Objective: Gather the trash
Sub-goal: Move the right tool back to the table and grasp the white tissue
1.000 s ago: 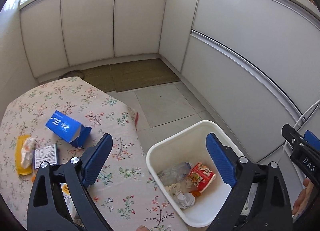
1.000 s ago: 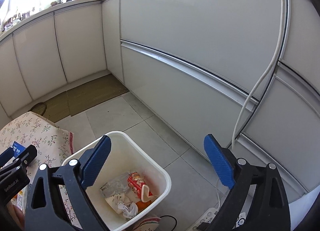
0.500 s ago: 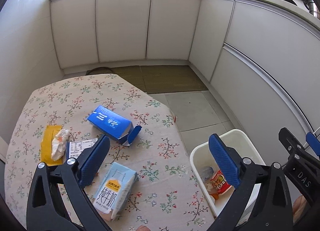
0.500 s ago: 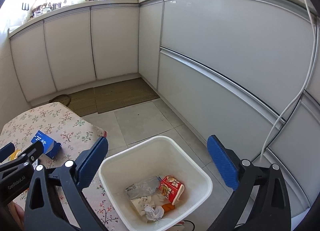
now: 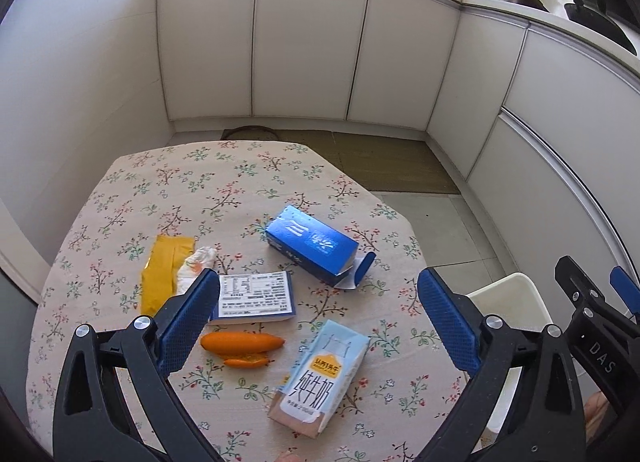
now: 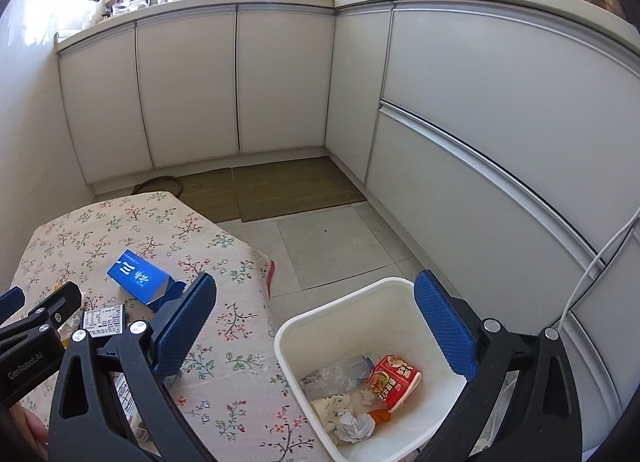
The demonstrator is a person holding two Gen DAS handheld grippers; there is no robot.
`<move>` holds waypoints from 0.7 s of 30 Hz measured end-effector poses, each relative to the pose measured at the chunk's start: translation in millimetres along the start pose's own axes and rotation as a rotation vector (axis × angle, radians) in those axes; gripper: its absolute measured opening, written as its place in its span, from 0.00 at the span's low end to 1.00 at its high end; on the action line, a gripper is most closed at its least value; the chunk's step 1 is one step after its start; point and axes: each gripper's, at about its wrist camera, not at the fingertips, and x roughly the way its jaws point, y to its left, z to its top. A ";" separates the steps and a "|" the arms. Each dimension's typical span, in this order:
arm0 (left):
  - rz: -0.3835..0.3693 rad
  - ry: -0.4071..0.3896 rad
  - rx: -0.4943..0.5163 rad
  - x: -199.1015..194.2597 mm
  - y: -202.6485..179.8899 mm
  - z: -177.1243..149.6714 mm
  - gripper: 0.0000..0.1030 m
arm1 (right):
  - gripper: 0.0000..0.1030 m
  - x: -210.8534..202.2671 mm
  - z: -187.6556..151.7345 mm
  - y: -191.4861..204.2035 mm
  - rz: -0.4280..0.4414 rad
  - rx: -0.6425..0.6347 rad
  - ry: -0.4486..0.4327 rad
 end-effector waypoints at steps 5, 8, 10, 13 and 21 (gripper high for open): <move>0.031 -0.002 -0.038 -4.2 24.0 2.1 0.92 | 0.94 2.5 0.4 27.0 0.031 -0.017 0.009; 0.053 0.006 -0.060 -3.8 38.3 3.8 0.92 | 0.94 3.4 -0.3 45.2 0.056 -0.036 0.014; 0.071 0.009 -0.075 -3.5 48.5 3.7 0.92 | 0.94 2.8 -0.7 56.7 0.066 -0.046 0.010; 0.100 0.017 -0.094 -3.1 64.3 4.1 0.92 | 0.94 2.6 -0.7 73.8 0.080 -0.060 0.000; 0.172 0.050 -0.191 -4.3 116.7 5.5 0.92 | 0.94 10.8 -3.7 114.1 0.145 -0.111 0.024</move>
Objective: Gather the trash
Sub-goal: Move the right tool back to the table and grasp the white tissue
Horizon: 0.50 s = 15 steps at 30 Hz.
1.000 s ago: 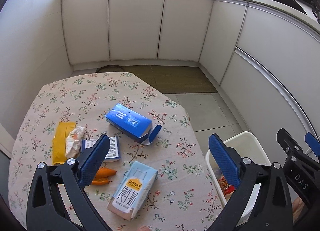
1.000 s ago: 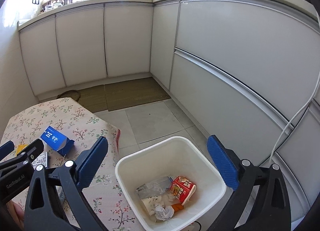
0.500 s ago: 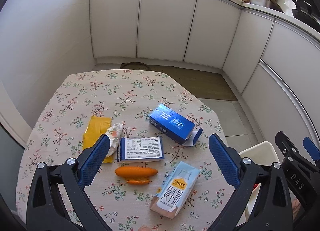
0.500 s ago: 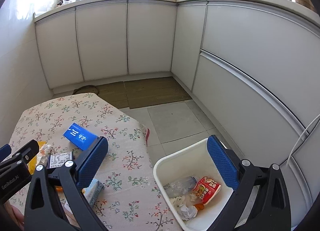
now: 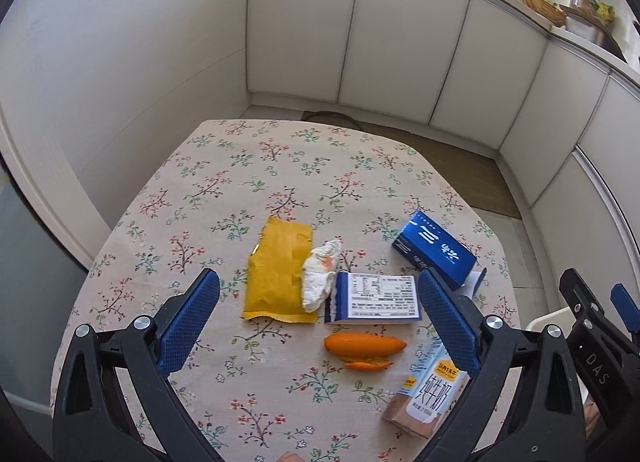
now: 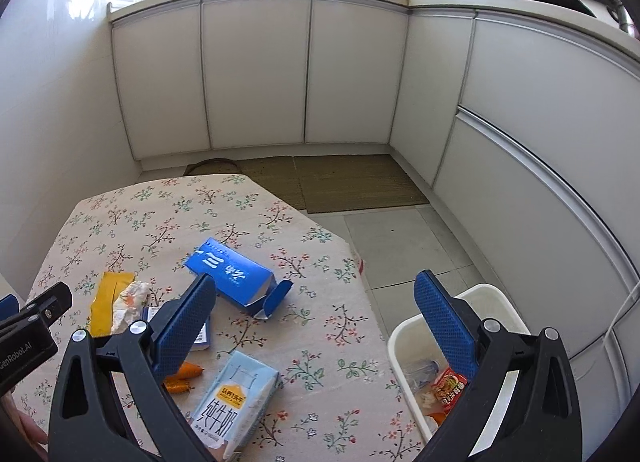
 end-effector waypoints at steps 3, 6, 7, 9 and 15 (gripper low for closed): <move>0.022 0.013 -0.053 0.6 19.6 5.8 0.92 | 0.94 6.1 -0.7 22.3 0.037 -0.048 0.014; 0.055 0.024 -0.084 2.7 35.1 10.1 0.92 | 0.94 8.9 -1.8 44.1 0.078 -0.086 0.018; 0.067 0.030 -0.095 3.9 40.8 11.0 0.92 | 0.94 10.2 -1.7 52.3 0.091 -0.100 0.020; 0.087 0.041 -0.121 5.4 51.8 12.2 0.92 | 0.94 14.2 -1.2 67.3 0.117 -0.136 0.032; 0.109 0.069 -0.244 3.4 93.2 21.2 0.92 | 0.94 43.5 -5.0 117.7 0.215 -0.263 0.149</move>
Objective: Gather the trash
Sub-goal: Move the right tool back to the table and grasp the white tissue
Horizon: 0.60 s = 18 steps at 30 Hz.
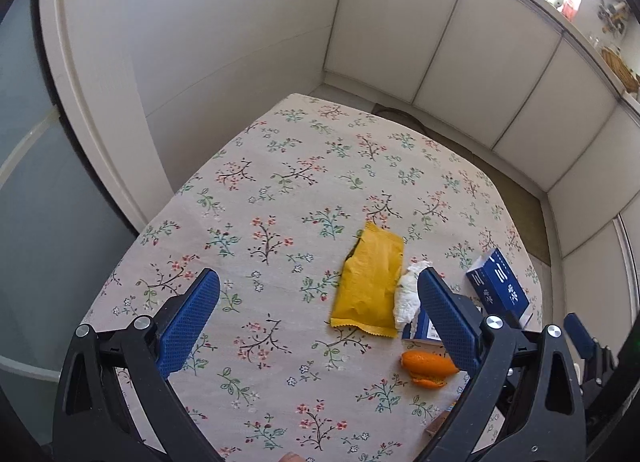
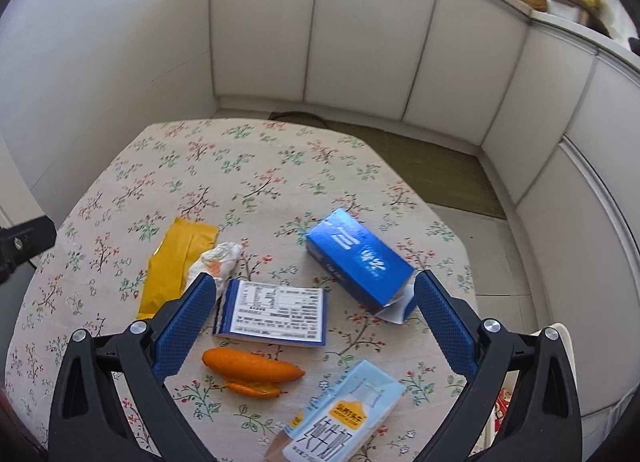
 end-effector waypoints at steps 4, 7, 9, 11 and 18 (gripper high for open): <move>-0.002 0.000 -0.071 -4.3 20.4 10.3 0.92 | 0.94 34.1 7.8 19.4 0.122 0.001 0.124; -0.007 -0.002 -0.098 -6.2 28.6 14.8 0.92 | 0.93 56.5 8.0 29.1 0.195 0.048 0.182; -0.010 0.002 -0.105 -5.1 31.0 15.7 0.92 | 0.92 69.9 9.1 34.4 0.238 0.080 0.213; -0.009 0.012 -0.106 -1.9 31.9 15.7 0.92 | 0.88 81.0 9.1 38.8 0.269 0.109 0.237; 0.009 0.032 -0.089 9.4 29.1 13.8 0.92 | 0.62 112.7 7.4 46.2 0.312 0.128 0.306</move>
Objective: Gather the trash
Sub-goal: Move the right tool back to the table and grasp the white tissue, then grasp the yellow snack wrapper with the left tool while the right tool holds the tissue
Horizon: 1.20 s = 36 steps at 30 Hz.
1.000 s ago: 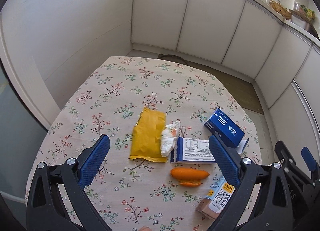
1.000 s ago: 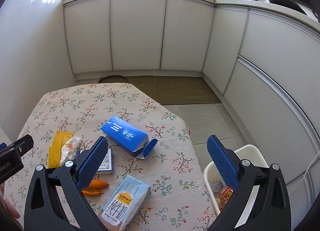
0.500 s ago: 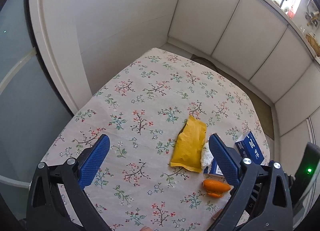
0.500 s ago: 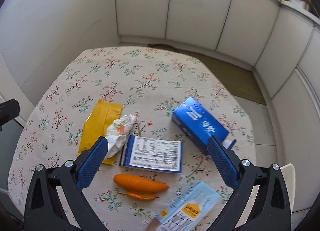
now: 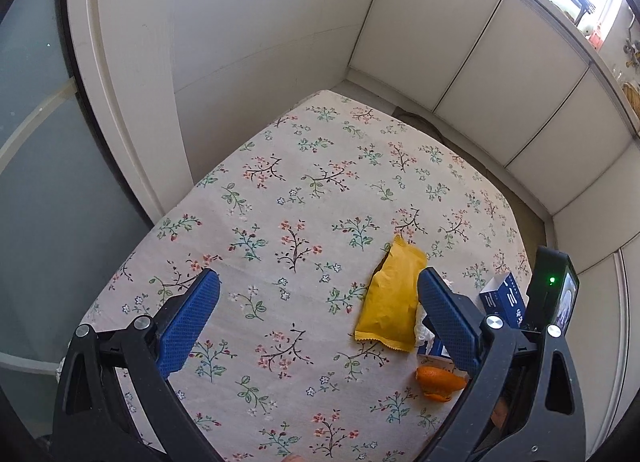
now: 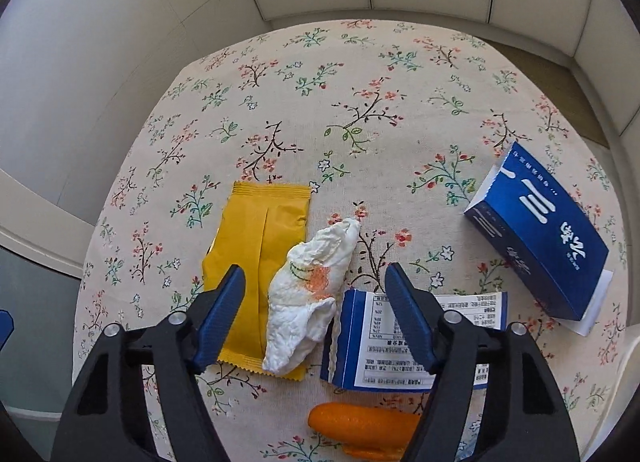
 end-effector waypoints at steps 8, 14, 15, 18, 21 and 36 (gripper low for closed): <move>0.045 0.037 -0.011 20.7 1.8 0.7 0.92 | 0.40 9.8 -0.1 -4.2 0.040 0.003 0.014; 0.022 0.107 -0.030 45.8 -9.6 -1.6 0.92 | 0.40 -28.5 -2.5 -14.0 0.074 0.031 -0.046; 0.022 0.115 -0.028 51.9 -12.7 -2.2 0.92 | 0.40 -36.5 -2.7 -18.3 0.075 0.041 -0.058; 0.031 0.130 -0.007 69.7 -21.8 -5.2 0.92 | 0.40 -61.1 -5.6 -36.8 0.061 0.074 -0.097; 0.031 0.181 0.026 99.5 -35.4 -13.7 0.92 | 0.40 -79.1 -6.4 -58.2 0.054 0.107 -0.123; 0.073 0.212 0.236 142.8 -94.2 -54.4 0.55 | 0.40 -111.5 -14.0 -112.5 0.046 0.151 -0.147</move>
